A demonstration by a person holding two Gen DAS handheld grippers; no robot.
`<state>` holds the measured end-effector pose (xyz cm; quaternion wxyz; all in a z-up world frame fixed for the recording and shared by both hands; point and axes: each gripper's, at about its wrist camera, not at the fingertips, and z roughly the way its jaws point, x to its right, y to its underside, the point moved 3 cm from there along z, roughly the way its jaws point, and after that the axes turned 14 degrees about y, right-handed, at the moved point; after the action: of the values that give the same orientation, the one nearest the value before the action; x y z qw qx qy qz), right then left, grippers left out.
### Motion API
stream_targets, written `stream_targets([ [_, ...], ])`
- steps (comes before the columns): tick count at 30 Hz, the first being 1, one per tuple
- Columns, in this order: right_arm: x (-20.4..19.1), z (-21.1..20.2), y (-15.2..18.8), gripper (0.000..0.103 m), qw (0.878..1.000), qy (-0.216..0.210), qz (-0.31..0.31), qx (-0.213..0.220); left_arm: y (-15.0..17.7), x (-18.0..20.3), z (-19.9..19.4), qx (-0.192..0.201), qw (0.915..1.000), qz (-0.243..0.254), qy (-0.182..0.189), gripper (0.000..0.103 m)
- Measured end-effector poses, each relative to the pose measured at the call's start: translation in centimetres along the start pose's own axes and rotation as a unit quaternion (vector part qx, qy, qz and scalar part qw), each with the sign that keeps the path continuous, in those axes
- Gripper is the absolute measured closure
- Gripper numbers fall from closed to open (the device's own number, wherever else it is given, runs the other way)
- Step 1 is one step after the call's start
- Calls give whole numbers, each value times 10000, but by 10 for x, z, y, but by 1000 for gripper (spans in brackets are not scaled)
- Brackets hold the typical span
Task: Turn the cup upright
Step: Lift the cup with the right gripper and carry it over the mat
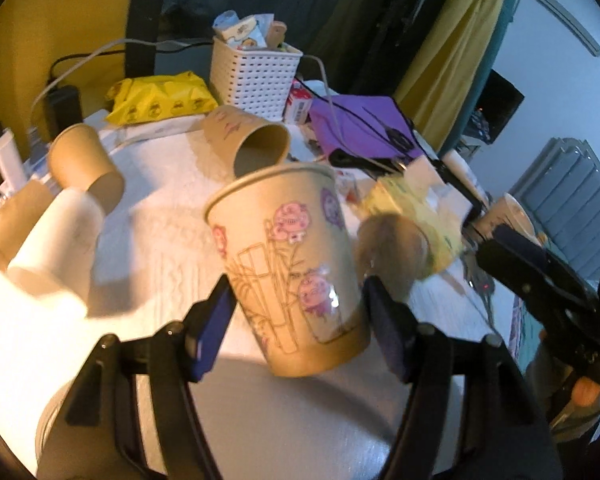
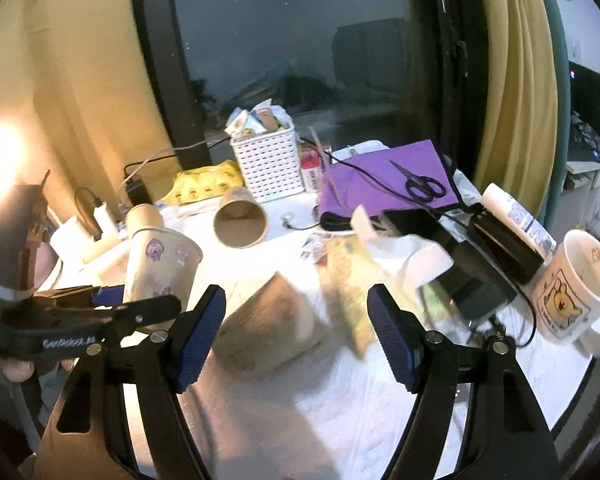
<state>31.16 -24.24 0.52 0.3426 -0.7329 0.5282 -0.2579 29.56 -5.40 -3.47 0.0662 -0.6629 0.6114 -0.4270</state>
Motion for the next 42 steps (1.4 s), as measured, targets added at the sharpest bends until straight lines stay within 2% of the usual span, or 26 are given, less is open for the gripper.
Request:
stream_targets([
  [13, -64, -58, 32, 27, 9995, -100, -293, 117, 78, -12, -89, 256, 9986, 471, -8, 37],
  [21, -105, -84, 53, 27, 9980, -521, -367, 39, 126, -27, -116, 121, 9979, 620, -139, 37],
  [24, -120, -92, 60, 27, 9970, -649, -427, 7, 138, -31, -126, 150, 9975, 670, -142, 37],
  [32, -157, -112, 76, 27, 9922, -1116, -554, -84, 159, -41, -142, 550, 9951, 816, -39, 37],
  [39, -181, -128, 82, 27, 9852, -1620, -558, -77, 167, -22, -151, 863, 9884, 1248, 27, 37],
  [42, -184, -129, 83, 27, 9814, -1842, -520, -158, 171, -10, -155, 1014, 9831, 1526, 44, 37],
])
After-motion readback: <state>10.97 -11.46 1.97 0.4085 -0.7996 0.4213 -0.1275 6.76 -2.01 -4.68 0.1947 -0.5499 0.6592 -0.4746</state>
